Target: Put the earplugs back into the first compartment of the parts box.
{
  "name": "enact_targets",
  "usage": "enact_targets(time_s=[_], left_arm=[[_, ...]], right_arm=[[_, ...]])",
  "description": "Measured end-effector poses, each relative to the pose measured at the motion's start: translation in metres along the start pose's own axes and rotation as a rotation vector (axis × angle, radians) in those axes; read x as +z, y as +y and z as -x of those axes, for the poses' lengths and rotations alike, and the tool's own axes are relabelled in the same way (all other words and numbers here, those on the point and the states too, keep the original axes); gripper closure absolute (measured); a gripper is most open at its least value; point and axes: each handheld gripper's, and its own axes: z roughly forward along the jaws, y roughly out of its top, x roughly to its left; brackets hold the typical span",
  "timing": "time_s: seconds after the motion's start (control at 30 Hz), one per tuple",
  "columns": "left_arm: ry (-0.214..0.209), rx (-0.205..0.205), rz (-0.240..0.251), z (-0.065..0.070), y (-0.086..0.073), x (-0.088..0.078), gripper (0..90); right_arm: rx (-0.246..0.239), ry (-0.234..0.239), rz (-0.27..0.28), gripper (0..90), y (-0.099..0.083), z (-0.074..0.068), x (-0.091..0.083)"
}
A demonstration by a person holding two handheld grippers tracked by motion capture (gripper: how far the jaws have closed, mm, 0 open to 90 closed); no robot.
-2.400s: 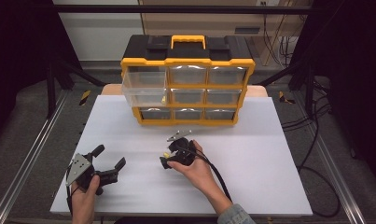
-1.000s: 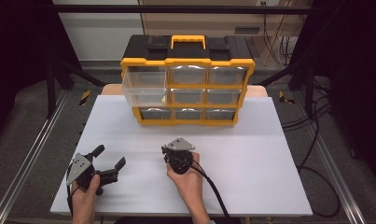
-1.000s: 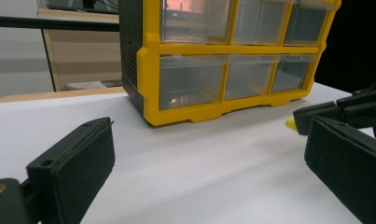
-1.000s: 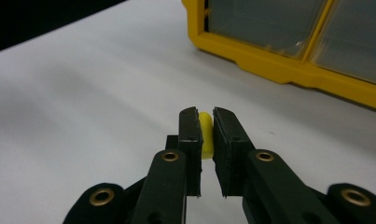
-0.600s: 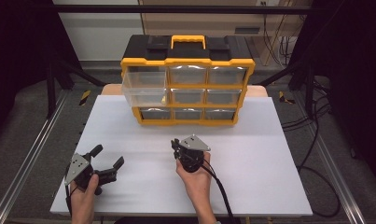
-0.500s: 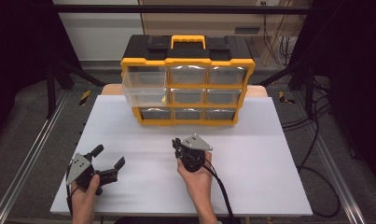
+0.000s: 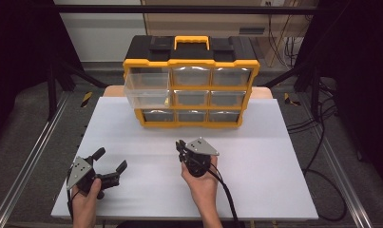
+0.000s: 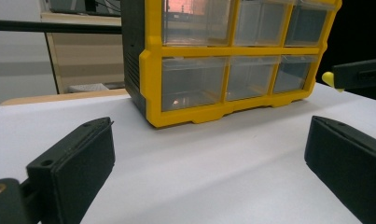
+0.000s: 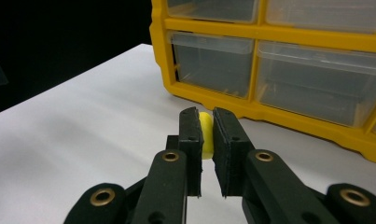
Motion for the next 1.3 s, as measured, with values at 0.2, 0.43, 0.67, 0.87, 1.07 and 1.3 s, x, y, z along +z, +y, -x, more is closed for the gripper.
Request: enact_targets(time_s=[0.2,0.43,0.67,0.87,1.07,1.3], left_arm=[[0.006,0.000,0.004,-0.001,0.000,-0.002,1.4],[0.011,-0.001,0.005,-0.002,0.001,-0.003,1.4],[0.011,-0.003,0.006,-0.002,0.000,-0.004,1.3],[0.012,-0.003,0.003,-0.003,0.000,-0.003,1.4],[0.012,0.004,0.000,-0.002,0.000,-0.003,1.4],[0.012,0.002,0.001,-0.002,0.000,-0.003,1.4]], right_arm=[[0.020,0.046,0.032,82.4,0.016,-0.004,-0.004],[-0.082,0.051,0.056,82.4,0.052,-0.008,-0.012],[-0.162,0.009,0.079,82.3,0.075,-0.005,-0.017],[-0.220,-0.008,0.092,82.3,0.091,-0.001,-0.026],[-0.225,-0.003,0.119,82.2,0.117,0.006,-0.038],[-0.196,0.034,0.140,82.1,0.148,0.013,-0.043]])
